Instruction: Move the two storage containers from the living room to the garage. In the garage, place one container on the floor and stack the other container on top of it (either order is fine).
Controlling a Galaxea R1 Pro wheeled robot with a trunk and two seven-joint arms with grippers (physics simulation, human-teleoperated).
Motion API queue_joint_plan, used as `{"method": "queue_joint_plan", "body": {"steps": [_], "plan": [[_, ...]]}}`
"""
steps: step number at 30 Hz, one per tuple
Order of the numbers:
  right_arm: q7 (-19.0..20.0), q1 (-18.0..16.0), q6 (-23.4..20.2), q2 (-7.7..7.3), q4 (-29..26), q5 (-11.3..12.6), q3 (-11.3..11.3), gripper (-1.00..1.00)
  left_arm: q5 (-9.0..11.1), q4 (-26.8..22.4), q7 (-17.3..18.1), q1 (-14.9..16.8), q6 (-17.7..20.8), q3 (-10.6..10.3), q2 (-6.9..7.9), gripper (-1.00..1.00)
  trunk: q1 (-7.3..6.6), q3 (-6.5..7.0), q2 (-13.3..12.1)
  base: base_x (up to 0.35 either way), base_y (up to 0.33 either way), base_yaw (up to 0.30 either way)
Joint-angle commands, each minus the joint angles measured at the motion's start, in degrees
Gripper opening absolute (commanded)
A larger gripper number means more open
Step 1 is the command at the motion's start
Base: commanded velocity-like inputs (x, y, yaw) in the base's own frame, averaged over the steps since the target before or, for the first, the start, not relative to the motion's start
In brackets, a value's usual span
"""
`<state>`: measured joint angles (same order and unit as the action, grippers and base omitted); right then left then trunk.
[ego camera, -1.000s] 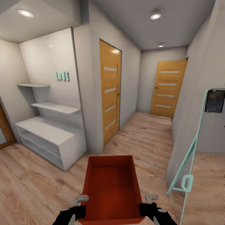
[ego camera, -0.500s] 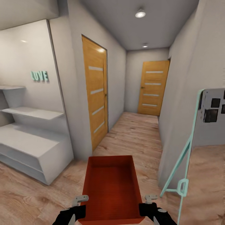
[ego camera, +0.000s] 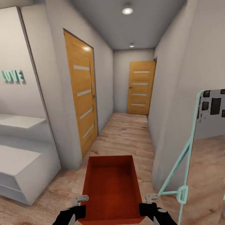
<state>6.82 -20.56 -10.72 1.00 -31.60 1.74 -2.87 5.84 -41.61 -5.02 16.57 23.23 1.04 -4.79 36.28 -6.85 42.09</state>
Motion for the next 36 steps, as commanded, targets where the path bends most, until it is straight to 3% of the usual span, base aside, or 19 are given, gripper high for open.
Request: {"method": "queue_joint_plan", "body": {"steps": [1, 16, 36], "plan": [[-0.2, 0.0, -0.3, -0.12, 0.0, -0.7, -0.1, -1.0, -1.4, -0.2, -0.7, 0.0, -1.4, 0.3, 0.57, -1.0, 0.05, -0.1, 0.1, 0.311, 0.153, -0.092], [-0.2, 0.0, -0.3, -0.12, 0.0, -0.7, -0.1, -1.0, -1.4, -0.2, -0.7, 0.0, -1.4, 0.3, 0.57, -1.0, 0.05, -0.1, 0.1, 0.311, 0.152, -0.019], [-0.2, 0.0, -0.3, -0.12, 0.0, -0.7, -0.1, -1.0, -1.4, -0.2, -0.7, 0.0, -1.4, 0.3, 0.57, -1.0, 0.05, -0.1, 0.1, 0.311, 0.154, -0.241]]}}
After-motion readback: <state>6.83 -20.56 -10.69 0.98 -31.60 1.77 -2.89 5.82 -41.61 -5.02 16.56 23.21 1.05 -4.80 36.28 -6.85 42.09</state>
